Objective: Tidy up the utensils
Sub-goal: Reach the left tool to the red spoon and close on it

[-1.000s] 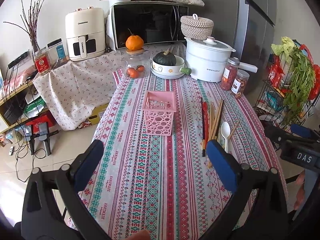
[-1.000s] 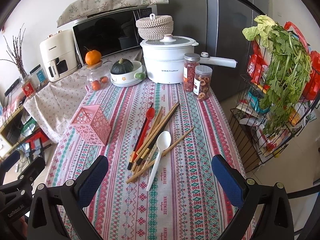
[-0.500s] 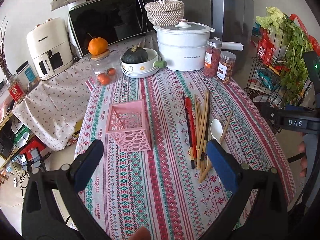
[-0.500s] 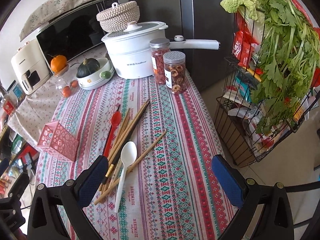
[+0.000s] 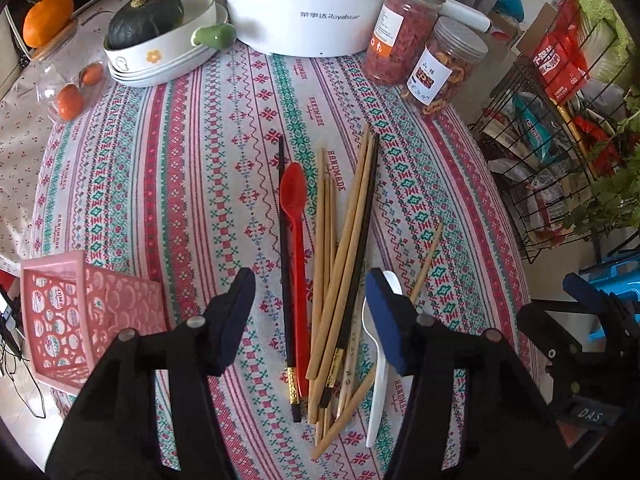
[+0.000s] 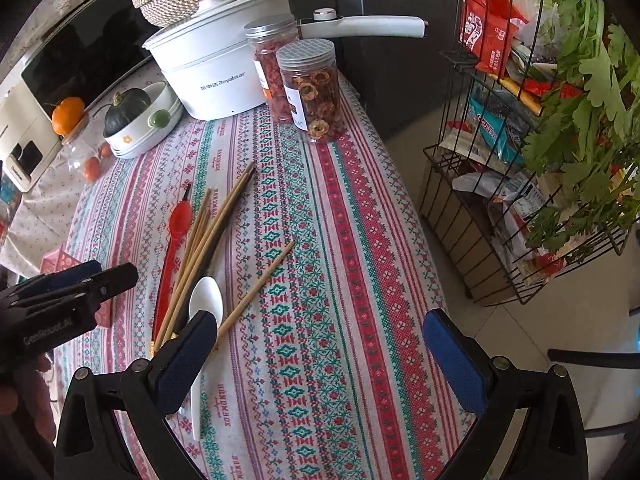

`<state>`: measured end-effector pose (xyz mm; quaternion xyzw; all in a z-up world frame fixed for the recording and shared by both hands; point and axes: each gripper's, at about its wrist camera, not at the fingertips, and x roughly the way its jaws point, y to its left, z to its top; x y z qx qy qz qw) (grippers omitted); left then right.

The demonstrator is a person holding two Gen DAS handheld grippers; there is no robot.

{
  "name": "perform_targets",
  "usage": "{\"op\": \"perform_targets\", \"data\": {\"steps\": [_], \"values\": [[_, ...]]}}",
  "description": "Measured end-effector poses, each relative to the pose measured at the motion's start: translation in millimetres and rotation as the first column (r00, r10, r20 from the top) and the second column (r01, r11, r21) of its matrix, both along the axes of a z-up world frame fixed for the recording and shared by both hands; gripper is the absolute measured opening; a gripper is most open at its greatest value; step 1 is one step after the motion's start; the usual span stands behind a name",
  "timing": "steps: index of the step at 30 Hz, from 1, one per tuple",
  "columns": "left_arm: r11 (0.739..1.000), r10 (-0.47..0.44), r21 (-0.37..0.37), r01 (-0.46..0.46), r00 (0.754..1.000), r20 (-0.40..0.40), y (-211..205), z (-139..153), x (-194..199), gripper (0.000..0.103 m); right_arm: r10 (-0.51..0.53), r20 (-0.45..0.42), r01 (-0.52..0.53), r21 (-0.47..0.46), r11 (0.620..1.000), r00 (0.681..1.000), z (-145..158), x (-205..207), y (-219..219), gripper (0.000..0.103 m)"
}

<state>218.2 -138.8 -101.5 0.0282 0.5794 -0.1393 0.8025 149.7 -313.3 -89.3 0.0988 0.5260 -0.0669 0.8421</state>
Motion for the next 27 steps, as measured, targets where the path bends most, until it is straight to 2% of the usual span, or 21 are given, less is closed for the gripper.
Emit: {"op": "perform_targets", "data": {"steps": [2, 6, 8, 10, 12, 13, 14, 18, 23, 27], "values": [[1.0, 0.008, 0.018, -0.008, 1.0, -0.018, -5.1, -11.3, 10.2, 0.042, -0.004, -0.022, 0.004, 0.009, 1.0, 1.0, -5.4, 3.8, -4.7, 0.103], [0.996, 0.01, 0.083, -0.008, 1.0, -0.024, -14.4, -27.4, 27.0, 0.037, -0.006, -0.057, 0.008, 0.025, 1.0, 0.998, -15.0, 10.1, -9.6, 0.103], [0.995, 0.019, 0.096, -0.016, 0.999, -0.036, -16.3, -35.1, 33.6, 0.023, -0.007, -0.067, 0.01, 0.031, 0.999, 0.998, -18.1, 12.4, -10.3, 0.103], [0.995, 0.025, 0.097, -0.019, 0.998, -0.055, -18.1, -41.7, 36.0, 0.019, -0.004, -0.072, 0.007, 0.038, 0.999, 0.997, -19.7, 14.5, -9.8, 0.103], [0.992, 0.021, 0.125, -0.018, 0.999, -0.029, -23.3, -41.9, 36.4, 0.017, 0.002, -0.076, 0.001, 0.042, 0.999, 0.997, -20.0, 16.3, -8.2, 0.103], [0.99, 0.015, 0.139, -0.011, 1.0, -0.026, -26.4, -42.6, 36.7, 0.01, 0.005, -0.076, -0.002, 0.042, 0.999, 0.997, -20.2, 17.1, -7.3, 0.103], [0.99, 0.014, 0.141, -0.011, 1.0, -0.022, -27.4, -42.1, 35.7, 0.01, 0.009, -0.077, -0.005, 0.042, 0.999, 0.997, -20.7, 18.3, -6.4, 0.103], [0.992, -0.002, 0.128, 0.002, 1.0, 0.002, -30.5, -38.0, 32.2, 0.009, 0.013, -0.092, -0.009, 0.047, 0.999, 0.996, -25.0, 21.9, -4.0, 0.103], [0.999, -0.004, 0.042, 0.002, 0.998, 0.059, -13.1, -3.9, 4.7, 0.009, 0.013, -0.11, -0.002, 0.092, 0.996, 0.994, -31.7, 26.5, -0.2, 0.103], [0.999, -0.024, -0.036, 0.029, 0.991, 0.13, 8.2, 32.3, -25.2, 0.009, 0.035, -0.091, -0.017, 0.194, 0.981, 0.995, -33.7, 27.9, 9.2, 0.103]]}}
